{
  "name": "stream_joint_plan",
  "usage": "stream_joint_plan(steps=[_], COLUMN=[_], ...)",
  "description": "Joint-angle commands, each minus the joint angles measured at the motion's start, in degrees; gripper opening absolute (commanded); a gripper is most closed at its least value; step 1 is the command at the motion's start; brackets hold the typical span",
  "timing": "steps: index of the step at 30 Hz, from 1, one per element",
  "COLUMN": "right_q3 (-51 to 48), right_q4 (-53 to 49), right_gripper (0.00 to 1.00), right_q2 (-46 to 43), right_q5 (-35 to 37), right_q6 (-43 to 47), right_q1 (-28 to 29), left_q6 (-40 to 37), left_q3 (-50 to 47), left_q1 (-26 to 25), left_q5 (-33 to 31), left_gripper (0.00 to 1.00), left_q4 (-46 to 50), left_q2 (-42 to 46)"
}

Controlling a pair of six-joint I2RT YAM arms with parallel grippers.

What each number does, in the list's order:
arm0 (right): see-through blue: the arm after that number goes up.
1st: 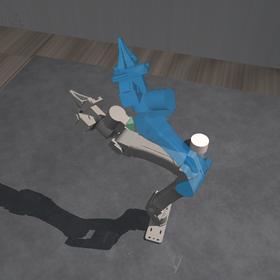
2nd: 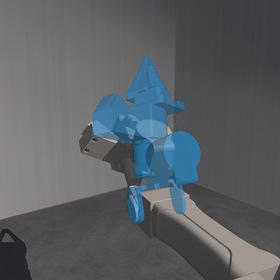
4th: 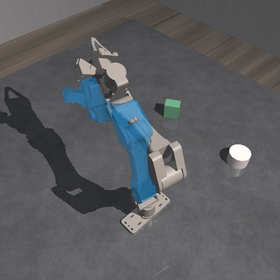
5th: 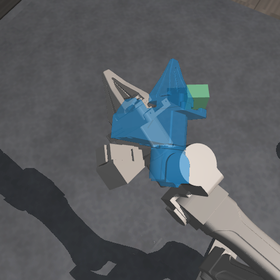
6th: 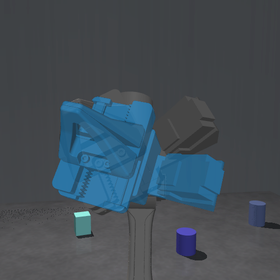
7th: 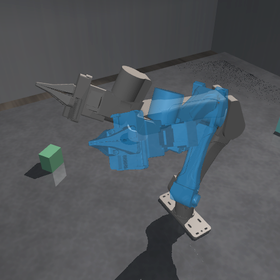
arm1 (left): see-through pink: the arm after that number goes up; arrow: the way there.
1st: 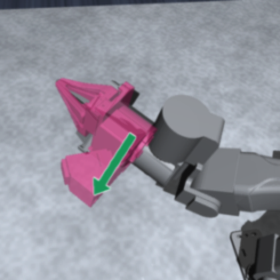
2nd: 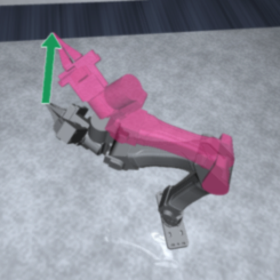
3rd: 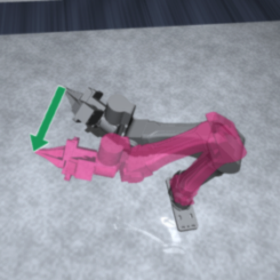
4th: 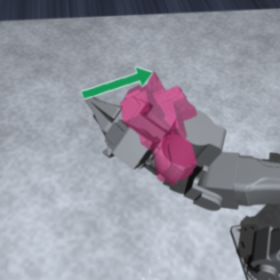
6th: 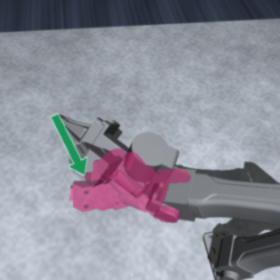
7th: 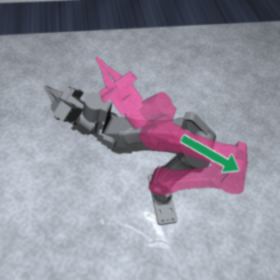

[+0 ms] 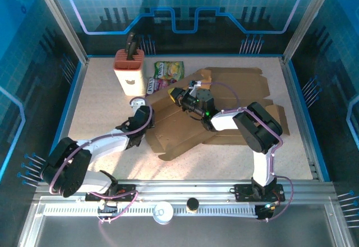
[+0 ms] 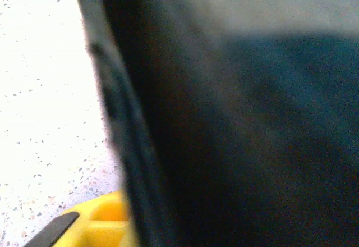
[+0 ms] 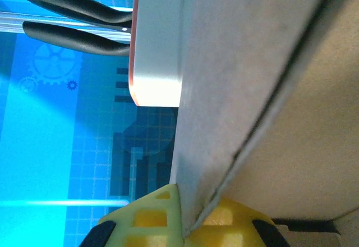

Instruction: Fold the paper box

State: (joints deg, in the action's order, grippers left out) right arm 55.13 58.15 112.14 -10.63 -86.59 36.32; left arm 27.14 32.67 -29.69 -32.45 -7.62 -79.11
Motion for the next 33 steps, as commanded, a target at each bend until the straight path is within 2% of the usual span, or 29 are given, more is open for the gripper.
stream_joint_plan(steps=[1, 4, 6, 9, 10, 20, 22, 27, 30, 33], right_q3=[-0.57, -0.76, -0.9, -1.3, -1.46, -2.9, -3.38, -6.62, -8.35, -8.35], right_q4=[-6.17, -6.15, -6.1, -5.56, -5.52, -6.87, -7.67, -10.81, -15.56, -24.21], right_gripper=[0.0, 0.0, 0.0, 0.0, 0.0, 0.0, 0.11, 0.5, 0.66, 0.76], right_q2=[1.6, 1.52, 1.42, 1.33, 1.22, -1.79, -3.12, -9.47, -15.89, -22.88], right_q5=[-5.43, -5.5, -5.45, -5.37, -5.36, -3.92, -3.38, -1.76, -1.39, -2.38], right_q6=[0.1, 0.01, 0.01, -0.24, -0.25, -0.07, 0.31, 2.52, 4.87, 8.29], right_q1=[1.21, 1.13, 1.13, 1.13, 1.08, 1.04, 0.95, 0.15, -0.9, -2.24], left_q6=[0.17, -0.28, -0.25, 1.0, 1.43, 3.14, 3.2, 2.09, 0.91, 0.17], left_q3=[1.6, 2.62, 3.29, 3.98, 4.0, 4.31, 4.51, 3.58, 2.12, 1.57], left_q1=[-0.8, -0.72, -0.72, -0.7, -0.74, -0.76, -0.73, -0.71, -0.71, -0.48], left_q5=[1.8, 1.17, 1.15, 0.16, -0.07, -2.15, -2.45, -1.44, 1.0, 2.59], left_gripper=[0.33, 0.31, 0.25, 0.02, 0.0, 0.0, 0.0, 0.0, 0.0, 0.0], left_q4=[-1.6, -1.76, -1.79, -1.17, -1.13, 2.35, 3.42, 3.69, 1.72, 1.14], left_q2=[-1.95, -3.32, -4.53, -5.41, -5.49, -2.87, -2.07, 1.67, 4.26, 6.29])
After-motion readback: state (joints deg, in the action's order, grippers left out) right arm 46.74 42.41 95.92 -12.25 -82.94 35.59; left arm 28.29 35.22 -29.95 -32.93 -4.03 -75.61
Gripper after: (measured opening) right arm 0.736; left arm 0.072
